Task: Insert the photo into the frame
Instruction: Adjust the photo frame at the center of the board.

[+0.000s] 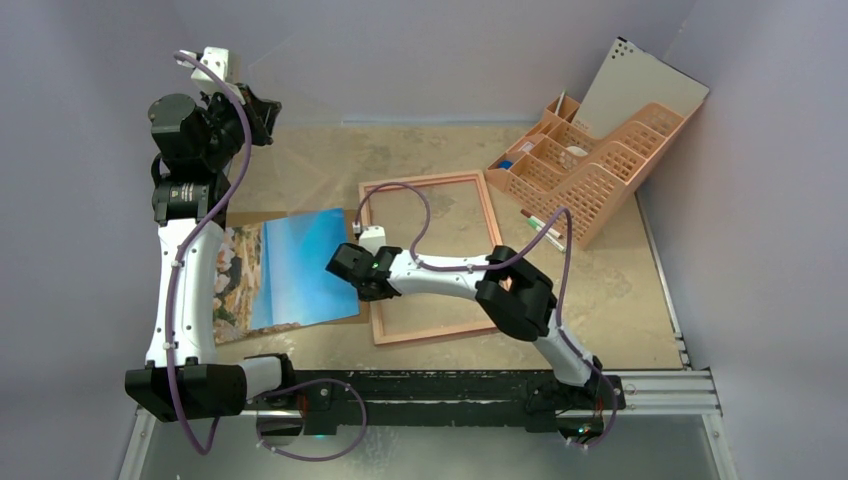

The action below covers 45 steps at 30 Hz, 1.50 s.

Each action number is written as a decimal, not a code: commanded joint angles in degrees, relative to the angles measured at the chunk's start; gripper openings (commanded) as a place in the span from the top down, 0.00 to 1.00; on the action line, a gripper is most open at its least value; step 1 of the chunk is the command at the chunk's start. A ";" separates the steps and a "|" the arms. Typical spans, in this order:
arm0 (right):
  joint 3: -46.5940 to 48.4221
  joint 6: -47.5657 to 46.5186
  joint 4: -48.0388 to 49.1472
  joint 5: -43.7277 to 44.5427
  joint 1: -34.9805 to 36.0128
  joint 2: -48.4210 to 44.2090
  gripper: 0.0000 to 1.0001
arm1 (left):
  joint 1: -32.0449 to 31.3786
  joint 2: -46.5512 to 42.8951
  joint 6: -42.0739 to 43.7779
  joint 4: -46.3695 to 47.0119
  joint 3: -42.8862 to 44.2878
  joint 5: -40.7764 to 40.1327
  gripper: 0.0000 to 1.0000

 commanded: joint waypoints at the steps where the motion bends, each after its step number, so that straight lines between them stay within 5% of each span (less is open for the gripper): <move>1: -4.80 7.08 -0.65 2.70 -0.02 -5.09 0.99 | -0.02 -0.03 0.04 3.27 1.60 -0.26 1.00; 11: -8.89 15.31 1.42 3.17 -0.17 -8.02 1.00 | -0.66 -0.09 -0.18 3.91 0.79 0.05 1.00; 22: -7.26 16.07 10.29 -8.20 0.22 -6.24 1.00 | -1.47 0.35 1.58 3.30 1.20 -2.58 1.00; 38: -15.99 31.81 15.83 -12.92 0.14 -9.52 1.00 | -1.94 1.90 0.81 4.50 1.37 -1.18 1.00; 45: -17.30 23.55 14.85 -10.26 -0.14 -11.13 1.00 | -2.04 2.27 0.98 4.36 1.63 -0.93 1.00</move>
